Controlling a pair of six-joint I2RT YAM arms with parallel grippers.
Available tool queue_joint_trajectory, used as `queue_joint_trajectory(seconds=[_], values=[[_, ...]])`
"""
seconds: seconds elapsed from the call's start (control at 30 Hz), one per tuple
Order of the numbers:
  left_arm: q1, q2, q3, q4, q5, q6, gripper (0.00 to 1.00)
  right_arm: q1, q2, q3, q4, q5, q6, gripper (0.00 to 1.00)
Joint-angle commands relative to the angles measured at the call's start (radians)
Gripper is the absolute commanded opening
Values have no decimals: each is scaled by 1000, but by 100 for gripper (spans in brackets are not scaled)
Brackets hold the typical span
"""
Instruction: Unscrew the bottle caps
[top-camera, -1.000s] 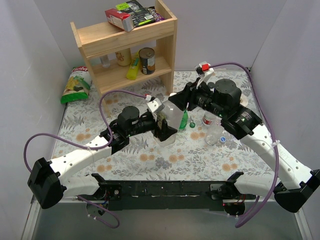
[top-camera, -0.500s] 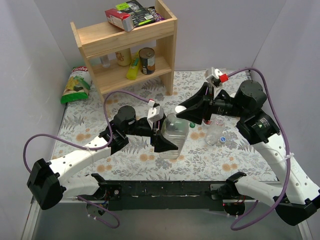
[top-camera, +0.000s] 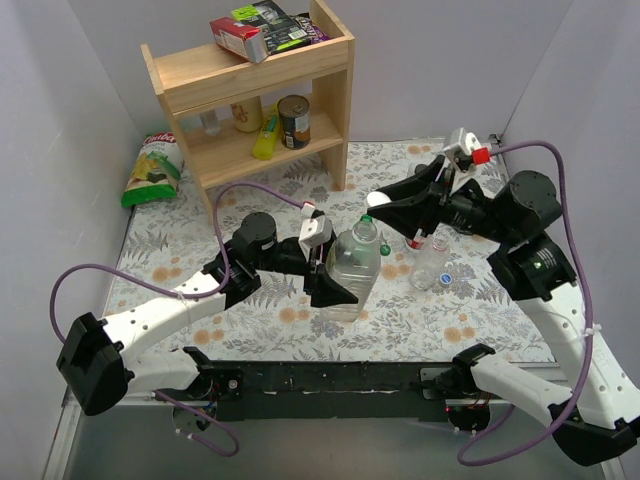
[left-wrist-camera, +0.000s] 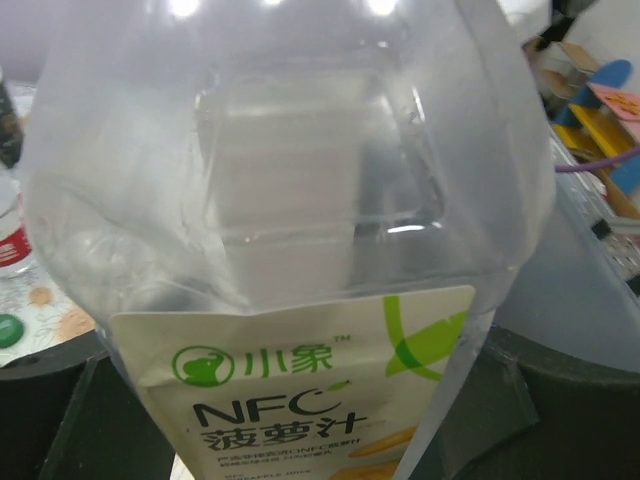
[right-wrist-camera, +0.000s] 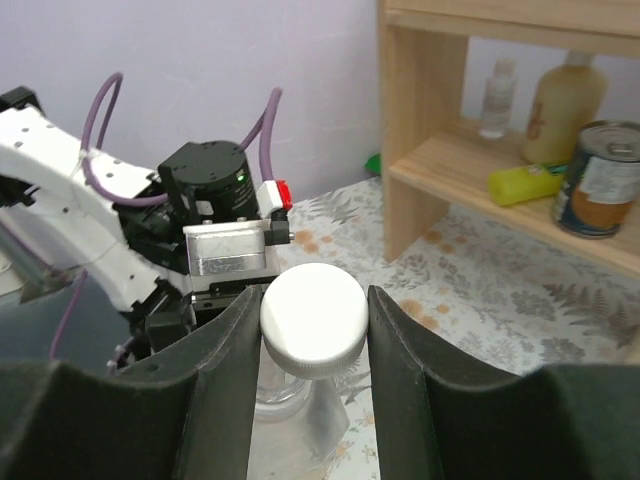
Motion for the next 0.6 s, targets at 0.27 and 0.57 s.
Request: queue_joint_trajectory(seconds=[0.27,0.57], values=[[199,-187,-25,0,-473,62,28,38,-80,-201,-146,461,-11,15],[218,-195,-26,-26,-554,111,29,322,23,-395,-178,885,69,14]])
